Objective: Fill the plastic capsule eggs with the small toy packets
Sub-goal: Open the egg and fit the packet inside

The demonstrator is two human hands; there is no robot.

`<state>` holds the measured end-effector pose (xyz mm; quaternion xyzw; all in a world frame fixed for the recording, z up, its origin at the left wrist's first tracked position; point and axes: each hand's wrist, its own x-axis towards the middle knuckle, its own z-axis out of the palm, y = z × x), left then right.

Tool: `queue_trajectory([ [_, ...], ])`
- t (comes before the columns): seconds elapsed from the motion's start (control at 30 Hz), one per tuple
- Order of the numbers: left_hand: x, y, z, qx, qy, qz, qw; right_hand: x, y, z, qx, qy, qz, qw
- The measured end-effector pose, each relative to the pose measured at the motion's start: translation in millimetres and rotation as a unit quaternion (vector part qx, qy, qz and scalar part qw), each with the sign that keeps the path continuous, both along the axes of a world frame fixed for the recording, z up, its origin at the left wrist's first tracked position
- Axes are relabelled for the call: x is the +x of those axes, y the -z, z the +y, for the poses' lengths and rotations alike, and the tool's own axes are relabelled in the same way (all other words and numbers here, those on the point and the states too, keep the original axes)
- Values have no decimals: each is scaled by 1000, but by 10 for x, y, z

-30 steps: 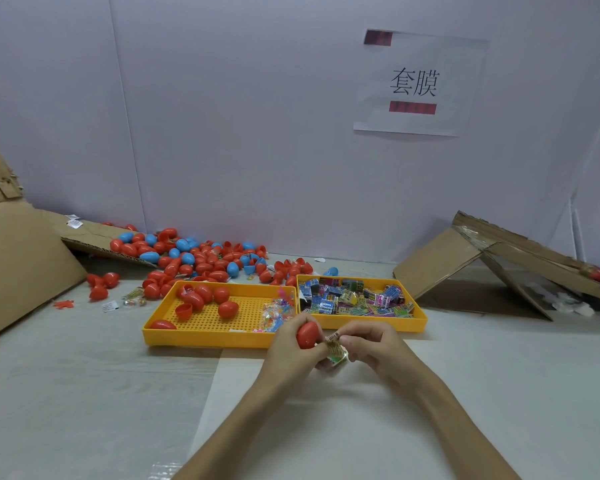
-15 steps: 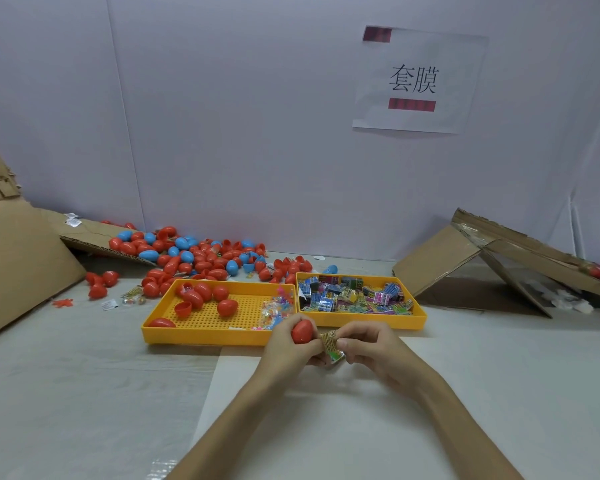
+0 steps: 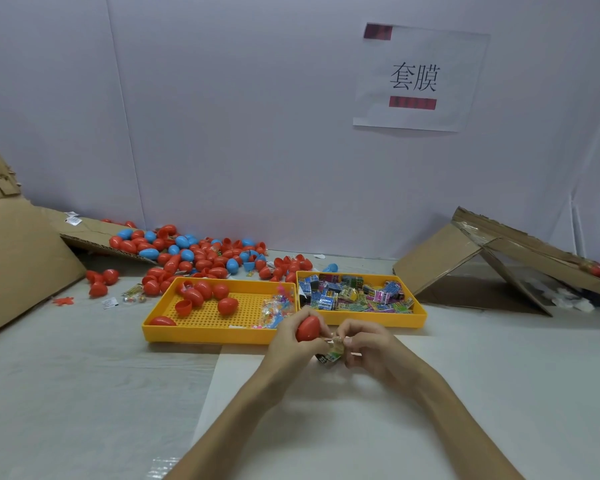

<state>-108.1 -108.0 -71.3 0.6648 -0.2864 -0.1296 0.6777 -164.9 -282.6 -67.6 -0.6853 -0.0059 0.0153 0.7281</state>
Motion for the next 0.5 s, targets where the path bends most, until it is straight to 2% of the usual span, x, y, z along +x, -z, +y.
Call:
queue_trajectory([
  [0.2, -22, -6, 4, -10, 108, 85, 991, 31, 48, -18, 12, -7, 4, 1000],
  [0.33, -32, -14, 21, 16, 105, 86, 991, 64, 89, -53, 19, -1, 3, 1000],
  [0.5, -42, -33, 19, -15, 140, 139, 980, 66, 100, -59, -4, -2, -3, 1000],
])
